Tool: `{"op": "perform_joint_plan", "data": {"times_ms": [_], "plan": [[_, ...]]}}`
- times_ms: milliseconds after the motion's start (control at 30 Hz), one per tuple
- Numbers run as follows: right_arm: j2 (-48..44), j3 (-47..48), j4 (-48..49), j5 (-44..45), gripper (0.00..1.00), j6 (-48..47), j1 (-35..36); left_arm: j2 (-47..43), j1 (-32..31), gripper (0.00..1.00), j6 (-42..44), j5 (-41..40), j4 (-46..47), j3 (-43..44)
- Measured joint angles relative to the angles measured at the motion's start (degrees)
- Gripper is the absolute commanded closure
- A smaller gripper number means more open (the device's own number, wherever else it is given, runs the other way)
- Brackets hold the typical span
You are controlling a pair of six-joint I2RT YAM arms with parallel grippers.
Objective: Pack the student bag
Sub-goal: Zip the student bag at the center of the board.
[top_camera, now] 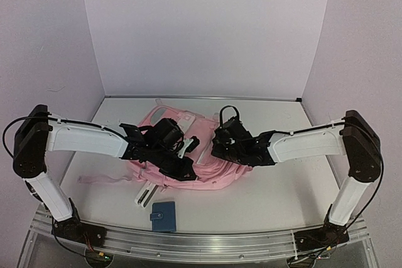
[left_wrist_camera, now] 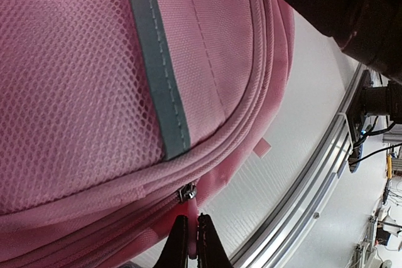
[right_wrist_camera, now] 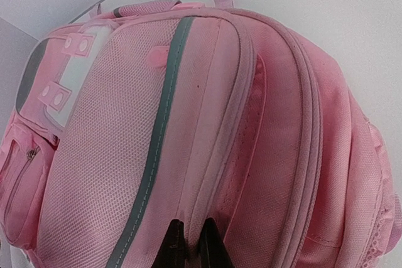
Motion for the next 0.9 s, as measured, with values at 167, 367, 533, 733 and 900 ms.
{"op": "perform_joint_plan", "data": {"times_ms": [167, 367, 533, 733, 900], "plan": [[0.0, -0.1, 1.1, 0.8, 1.0, 0.4, -0.2, 2.3, -1.4, 1.0, -4.3, -1.2, 3.4, 0.7], [0.0, -1.1, 1.9, 2.2, 1.0, 0.4, -0.3, 5.5, -3.8, 1.0, -8.7, -3.4, 7.4, 2.1], [-0.1, -1.9, 3.1, 2.9, 1.0, 0.5, -0.3, 5.5, -5.2, 1.0, -10.4, -5.2, 8.9, 2.1], [-0.2, -2.3, 3.6, 3.9, 1.0, 0.5, -0.3, 5.3, -6.5, 1.0, -11.3, -6.9, 11.6, 1.7], [-0.6, -2.7, 3.7, 4.3, 1.0, 0.5, -0.3, 5.2, -7.3, 0.99, -11.3, -7.6, 14.6, 1.0]]}}
